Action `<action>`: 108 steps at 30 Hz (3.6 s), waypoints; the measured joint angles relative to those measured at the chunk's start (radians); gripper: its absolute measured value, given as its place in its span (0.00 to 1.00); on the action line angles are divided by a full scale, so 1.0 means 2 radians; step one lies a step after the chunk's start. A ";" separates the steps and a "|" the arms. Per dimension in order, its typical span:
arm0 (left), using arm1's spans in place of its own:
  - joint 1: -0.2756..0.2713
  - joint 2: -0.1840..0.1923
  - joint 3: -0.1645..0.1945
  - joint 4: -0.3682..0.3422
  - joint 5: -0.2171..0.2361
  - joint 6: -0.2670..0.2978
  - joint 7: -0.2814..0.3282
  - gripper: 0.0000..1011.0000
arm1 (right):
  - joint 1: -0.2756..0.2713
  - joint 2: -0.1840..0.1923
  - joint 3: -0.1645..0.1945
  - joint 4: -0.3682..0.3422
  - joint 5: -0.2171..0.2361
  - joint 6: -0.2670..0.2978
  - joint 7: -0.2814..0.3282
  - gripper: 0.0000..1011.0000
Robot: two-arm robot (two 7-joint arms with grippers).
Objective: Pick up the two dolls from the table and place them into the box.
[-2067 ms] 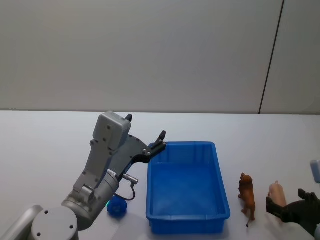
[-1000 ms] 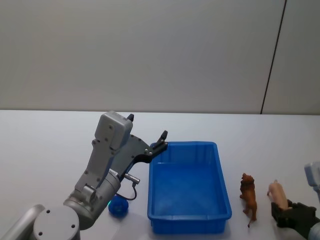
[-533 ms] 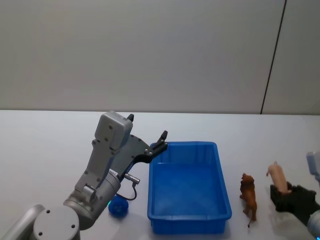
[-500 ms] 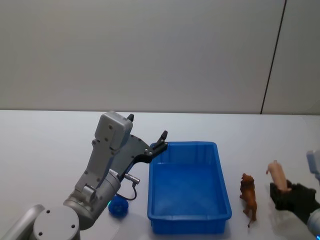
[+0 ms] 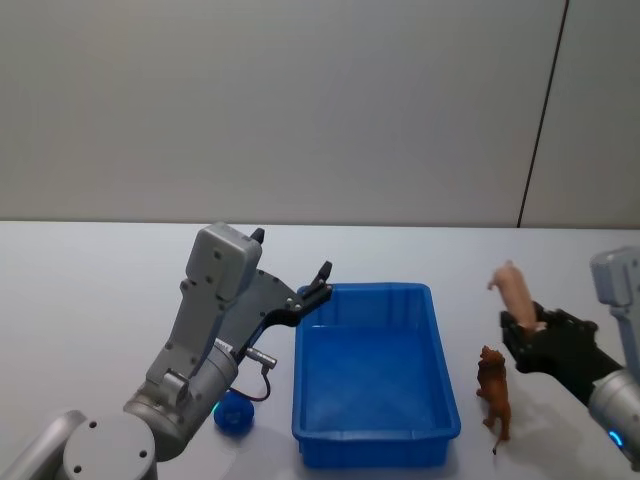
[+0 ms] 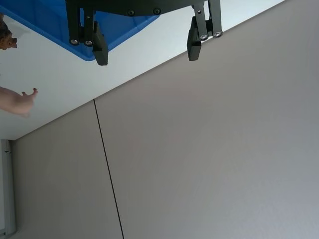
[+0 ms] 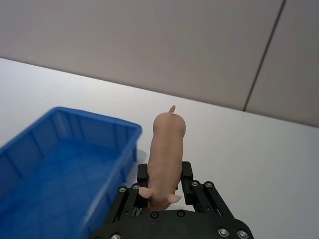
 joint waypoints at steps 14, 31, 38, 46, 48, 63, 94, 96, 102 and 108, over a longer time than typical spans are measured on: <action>0.000 0.000 0.000 0.000 0.000 0.000 0.000 0.99 | 0.025 -0.025 -0.028 -0.007 -0.023 0.015 0.075 0.36; 0.000 0.000 0.000 0.000 0.000 0.000 0.000 0.99 | 0.041 -0.058 -0.065 0.025 -0.054 0.039 0.112 0.63; 0.000 0.000 0.000 0.000 0.000 0.000 0.000 0.99 | 0.040 -0.060 -0.068 0.027 -0.059 0.023 0.106 0.87; 0.000 0.000 0.000 0.000 0.000 0.000 0.000 0.99 | 0.030 -0.049 -0.061 0.016 -0.056 -0.004 0.083 0.99; 0.000 0.000 0.000 0.000 0.000 0.000 0.000 0.99 | 0.028 -0.047 -0.059 0.014 -0.053 -0.006 0.079 0.99; 0.000 0.000 0.000 0.000 0.000 0.000 0.000 0.99 | 0.016 -0.019 -0.030 0.013 -0.017 0.017 0.048 0.99; 0.000 0.000 0.000 0.000 0.000 0.000 0.000 0.99 | 0.054 -0.031 -0.021 0.090 0.003 0.079 0.031 0.99; 0.000 0.000 0.000 0.000 0.000 0.000 0.000 0.99 | 0.056 -0.033 -0.023 0.095 0.002 0.083 0.031 0.99; 0.000 0.000 0.000 0.000 0.000 0.000 0.000 0.99 | 0.061 -0.037 -0.025 0.105 0.001 0.091 0.030 0.90; 0.000 0.000 0.000 0.000 0.000 0.000 0.000 0.99 | 0.066 -0.042 -0.027 0.114 -0.003 0.094 0.023 0.73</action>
